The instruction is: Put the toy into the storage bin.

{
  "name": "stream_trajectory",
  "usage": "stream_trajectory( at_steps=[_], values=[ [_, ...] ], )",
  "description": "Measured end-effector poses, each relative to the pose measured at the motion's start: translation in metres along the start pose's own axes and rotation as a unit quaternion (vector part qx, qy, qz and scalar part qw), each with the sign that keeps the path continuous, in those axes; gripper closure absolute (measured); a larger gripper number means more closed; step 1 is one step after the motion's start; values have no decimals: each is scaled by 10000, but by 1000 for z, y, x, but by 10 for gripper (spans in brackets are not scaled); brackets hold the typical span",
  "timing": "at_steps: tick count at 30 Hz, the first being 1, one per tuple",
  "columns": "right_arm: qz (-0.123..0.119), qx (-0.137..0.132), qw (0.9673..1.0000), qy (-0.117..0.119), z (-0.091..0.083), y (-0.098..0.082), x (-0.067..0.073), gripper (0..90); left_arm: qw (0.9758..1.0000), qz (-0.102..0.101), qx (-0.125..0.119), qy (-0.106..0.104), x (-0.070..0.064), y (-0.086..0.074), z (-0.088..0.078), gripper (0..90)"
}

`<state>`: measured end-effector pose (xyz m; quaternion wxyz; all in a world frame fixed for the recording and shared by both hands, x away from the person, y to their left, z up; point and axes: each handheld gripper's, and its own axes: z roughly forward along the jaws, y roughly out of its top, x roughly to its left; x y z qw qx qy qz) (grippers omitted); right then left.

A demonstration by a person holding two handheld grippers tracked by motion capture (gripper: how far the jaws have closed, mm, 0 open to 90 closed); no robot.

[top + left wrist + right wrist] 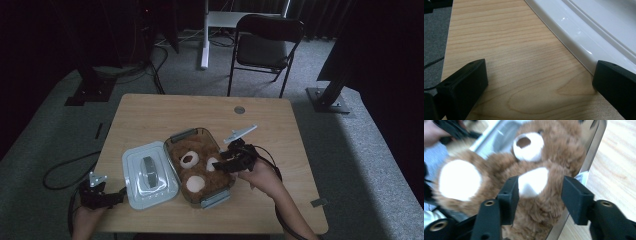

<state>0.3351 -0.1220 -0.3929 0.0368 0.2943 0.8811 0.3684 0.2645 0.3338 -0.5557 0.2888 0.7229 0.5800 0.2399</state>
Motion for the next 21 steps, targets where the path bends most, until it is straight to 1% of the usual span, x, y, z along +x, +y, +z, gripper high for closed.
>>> stream_trajectory(
  at_steps=[3, 5, 7, 8, 9, 10, 11, 12, 13, 14, 15, 16, 17, 18, 19, 21],
  values=[
    [-9, -382, 9990, 211, -15, 4, 7, 432, 10000, 0, 3, -1, 0, 0, 0, 6],
    [-26, -623, 9969, 471, -20, 7, 16, 406, 10000, 1, 3, -2, 0, 0, 0, 6],
    [-202, -690, 9954, 637, -21, 8, 27, 430, 10000, -1, 4, -2, 0, 0, 0, 6],
    [-311, -668, 9943, 770, -18, 8, 33, 439, 10000, -12, -8, -1, 0, 0, 0, 6],
    [-383, -615, 9931, 928, -14, 7, 38, 479, 10000, -1, 3, -2, 0, 0, 0, 6],
    [-449, -540, 9924, 1012, -9, 6, 44, 523, 10000, 0, 3, -2, 0, 0, 0, 6],
    [-511, -402, 9925, 1040, -3, 5, 48, 524, 10000, 0, 3, -2, 0, 0, 0, 6],
    [-566, -231, 9926, 1051, 4, 4, 52, 534, 10000, -1, 3, -2, 0, 0, 0, 6],
    [-600, -69, 9928, 1033, 10, 3, 55, 584, 10000, -2, 1, -2, 0, 0, 0, 6],
    [-621, 30, 9930, 1003, 15, 1, 57, 629, 10000, -1, 2, -1, 0, 0, 0, 6],
    [-657, 102, 9924, 1035, 19, 0, 58, 645, 10000, -1, 2, -2, 0, 0, 0, 6],
    [-735, 164, 9917, 1039, 24, -1, 59, 684, 10000, 0, 3, -2, 0, 0, 0, 7],
    [-759, 149, 9924, 959, 26, -1, 59, 713, 10000, -1, 2, -1, 0, 0, 0, 6],
    [-710, 151, 9932, 911, 28, 0, 58, 733, 10000, -2, 2, -1, 0, 0, 0, 7],
    [-705, 208, 9932, 903, 31, 1, 57, 752, 10000, -1, 4, -2, 0, 0, 0, 6],
    [-806, 300, 9928, 834, 36, 4, 58, 777, 10000, -1, 1, -1, 0, 0, 0, 6]
  ],
)
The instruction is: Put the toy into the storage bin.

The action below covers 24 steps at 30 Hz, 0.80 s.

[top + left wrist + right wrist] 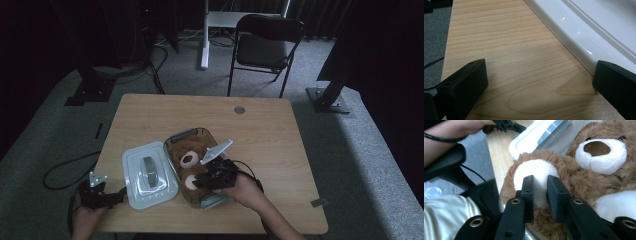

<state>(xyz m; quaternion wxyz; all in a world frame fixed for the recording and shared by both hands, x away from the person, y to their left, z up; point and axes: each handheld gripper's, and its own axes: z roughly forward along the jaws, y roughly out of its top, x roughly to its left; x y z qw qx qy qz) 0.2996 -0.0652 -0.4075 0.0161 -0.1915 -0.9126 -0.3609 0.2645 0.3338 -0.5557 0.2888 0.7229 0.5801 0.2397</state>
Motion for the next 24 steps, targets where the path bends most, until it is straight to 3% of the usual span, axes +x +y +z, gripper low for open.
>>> stream_trajectory(
  at_steps=[5, 9, 14, 18, 22, 24],
  values=[
    [-135, 413, 9987, -280, 21, 9, -1, 799, 10000, -5, 1, 1, 0, 0, 0, 6],
    [-189, 732, 9970, -181, 31, 19, -5, 808, 10000, -5, 2, 4, 0, 0, 0, 6],
    [-480, 1365, 9883, -493, 48, 32, -6, 838, 10000, -6, 2, 0, 0, 0, 0, 6],
    [-621, 1704, 9813, -640, 62, 36, -7, 845, 10000, 2, 2, 4, 0, 0, 0, 6],
    [-577, 1979, 9773, -481, 74, 37, -14, 855, 10000, 0, 2, 4, 0, 0, 0, 6],
    [-594, 2230, 9718, -478, 85, 35, -16, 859, 10000, -2, 0, 3, 0, 0, 0, 6]
  ],
)
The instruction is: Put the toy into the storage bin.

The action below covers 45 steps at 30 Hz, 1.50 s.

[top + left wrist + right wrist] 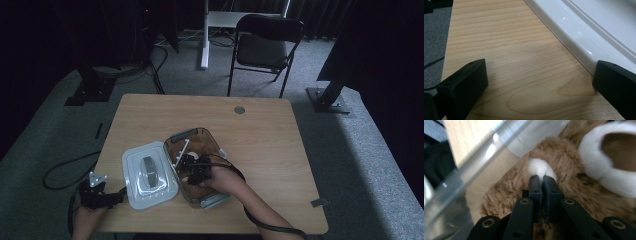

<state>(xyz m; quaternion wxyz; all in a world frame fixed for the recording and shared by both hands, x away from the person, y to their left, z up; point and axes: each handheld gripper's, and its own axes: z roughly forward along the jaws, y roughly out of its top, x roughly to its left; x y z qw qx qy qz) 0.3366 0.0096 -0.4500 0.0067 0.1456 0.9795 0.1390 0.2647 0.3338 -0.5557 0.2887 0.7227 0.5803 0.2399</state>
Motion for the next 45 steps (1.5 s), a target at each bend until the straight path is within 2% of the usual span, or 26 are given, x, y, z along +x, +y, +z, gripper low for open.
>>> stream_trajectory(
  at_steps=[2, 5, 7, 11, 12, 14, 15, 20, 23, 24, 25, 26, 27, 28, 29, 30, 31, 32, 34, 35, 36, 37, 40, 42, 43, 45],
  values=[
    [-174, 224, 9994, -204, 8, 5, 7, 859, 10000, 2, 0, -1, 0, 0, 0, 6],
    [-174, 208, 9993, -258, 8, 7, 9, 858, 10000, 2, 2, 0, 0, 0, 0, 6],
    [-29, -106, 9999, -46, 1, 1, 4, 841, 10000, 5, 2, -1, 0, 0, 0, 6],
    [80, -426, 9990, 80, -8, -4, 3, 817, 10000, 7, 1, -4, 0, 0, 0, 6],
    [138, -631, 9978, 141, -15, -8, 3, 789, 10000, 7, -1, -5, 0, 0, 0, 6],
    [148, -685, 9974, 157, -18, -9, 3, 779, 10000, 8, 2, -5, 0, 0, 0, 6],
    [201, -871, 9957, 234, -25, -13, 3, 737, 10000, 9, 6, -7, 0, 0, 0, 6],
    [300, -1199, 9921, 219, -39, -20, 2, 668, 10000, 9, 1, -7, 0, 0, 0, 6],
    [476, -1674, 9847, 124, -61, -30, -3, 590, 10000, 12, 1, -5, 0, 0, 0, 6],
    [476, -1674, 9847, 124, -61, -30, -3, 590, 10000, 9, 1, -5, 0, 0, 0, 6],
    [547, -1795, 9822, 91, -67, -33, -6, 565, 10000, 9, 2, -5, 0, 0, 0, 6],
    [622, -1925, 9793, 93, -72, -35, -10, 529, 10000, 8, 1, -5, 0, 0, 0, 6],
    [841, -2138, 9732, 65, -82, -40, -18, 480, 10000, 8, 2, -5, 0, 0, 0, 6],
    [981, -2240, 9696, 14, -86, -43, -22, 466, 10000, 7, 1, -6, 0, 0, 0, 6],
    [981, -2240, 9696, 14, -86, -43, -22, 466, 10000, 7, 0, -5, 0, 0, 0, 6],
    [1220, -2437, 9621, -51, -94, -50, -31, 421, 10000, 8, 1, -5, 0, 0, 0, 6],
    [1220, -2437, 9621, -51, -94, -50, -31, 421, 10000, 6, -1, -5, 0, 0, 0, 6],
    [1439, -2538, 9564, -108, -98, -55, -39, 397, 10000, 6, -2, -5, 0, 0, 0, 6],
    [1638, -2631, 9504, -250, -102, -61, -45, 383, 10000, 7, -1, -5, 0, 0, 0, 6],
    [1638, -2631, 9504, -250, -102, -61, -45, 383, 10000, 6, -1, -5, 0, 0, 0, 6],
    [1743, -2654, 9475, -380, -103, -64, -48, 375, 10000, 7, -1, -5, 0, 0, 0, 6],
    [1877, -2766, 9412, -489, -105, -70, -54, 429, 10000, 8, -1, -4, 0, 0, 0, 6],
    [1910, -2848, 9371, -656, -105, -75, -58, 597, 10000, 7, -1, -5, 0, 0, 0, 6],
    [1894, -2810, 9382, -706, -104, -77, -59, 729, 10000, 7, -2, -5, 0, 0, 0, 6],
    [1894, -2810, 9382, -706, -104, -77, -59, 729, 10000, 7, -2, -5, 0, 0, 0, 6],
    [1841, -2639, 9444, -668, -96, -76, -61, 840, 10000, 6, -1, -6, 0, 0, 0, 6]
  ],
)
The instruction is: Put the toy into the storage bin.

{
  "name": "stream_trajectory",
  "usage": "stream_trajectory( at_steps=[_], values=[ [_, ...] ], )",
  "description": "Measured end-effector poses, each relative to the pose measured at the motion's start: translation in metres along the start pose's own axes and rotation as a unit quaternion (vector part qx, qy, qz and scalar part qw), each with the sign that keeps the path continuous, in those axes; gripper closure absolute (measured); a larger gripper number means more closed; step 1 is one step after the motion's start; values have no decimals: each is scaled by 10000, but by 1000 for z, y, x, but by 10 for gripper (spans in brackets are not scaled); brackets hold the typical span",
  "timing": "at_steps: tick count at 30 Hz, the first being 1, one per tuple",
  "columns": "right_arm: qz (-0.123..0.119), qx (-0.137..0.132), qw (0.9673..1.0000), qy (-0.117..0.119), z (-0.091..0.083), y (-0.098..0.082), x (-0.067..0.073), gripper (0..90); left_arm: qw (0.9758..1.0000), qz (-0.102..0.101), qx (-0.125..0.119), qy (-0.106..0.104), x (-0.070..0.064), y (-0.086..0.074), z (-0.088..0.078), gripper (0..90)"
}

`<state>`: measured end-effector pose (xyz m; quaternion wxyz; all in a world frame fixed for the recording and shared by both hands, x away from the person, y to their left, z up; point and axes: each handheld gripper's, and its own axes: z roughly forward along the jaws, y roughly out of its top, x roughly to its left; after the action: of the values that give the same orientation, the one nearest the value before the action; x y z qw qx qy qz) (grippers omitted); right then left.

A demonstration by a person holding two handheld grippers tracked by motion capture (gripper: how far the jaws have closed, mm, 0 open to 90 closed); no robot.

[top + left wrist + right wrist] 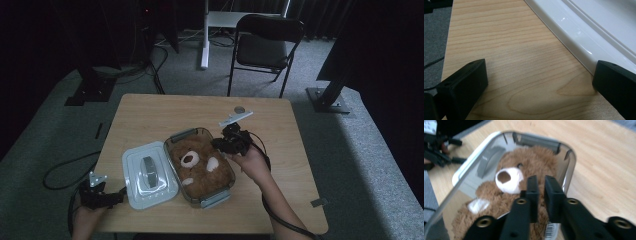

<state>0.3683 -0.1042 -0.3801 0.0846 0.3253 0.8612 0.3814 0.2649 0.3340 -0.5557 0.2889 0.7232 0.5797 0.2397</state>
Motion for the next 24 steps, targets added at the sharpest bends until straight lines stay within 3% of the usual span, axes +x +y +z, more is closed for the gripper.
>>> stream_trajectory(
  at_steps=[5, 7, 12, 15, 16, 21, 24],
  values=[
    [-102, 319, 9994, 26, 17, -2, 1, 876, 10000, 1, 1, 0, 0, 0, 0, 6],
    [-114, 524, 9985, -47, 29, -3, 1, 876, 10000, 11, 2, 3, 0, 0, 0, 6],
    [-94, 722, 9972, -189, 46, -2, 0, 875, 10000, -4, 2, 2, 0, 0, 0, 6],
    [-83, 835, 9962, -212, 58, -2, 0, 826, 10000, 5, 1, -4, 0, 0, 0, 6],
    [-122, 906, 9950, -392, 64, -2, 2, 815, 10000, 8, 2, -6, 0, 0, 0, 6],
    [-333, 1018, 9923, -628, 68, 2, 6, 854, 10000, 13, 6, -6, 0, 0, 0, 6],
    [-735, 1316, 9835, -999, 75, 8, 15, 875, 10000, 13, 7, -5, 0, 0, 0, 6]
  ],
)
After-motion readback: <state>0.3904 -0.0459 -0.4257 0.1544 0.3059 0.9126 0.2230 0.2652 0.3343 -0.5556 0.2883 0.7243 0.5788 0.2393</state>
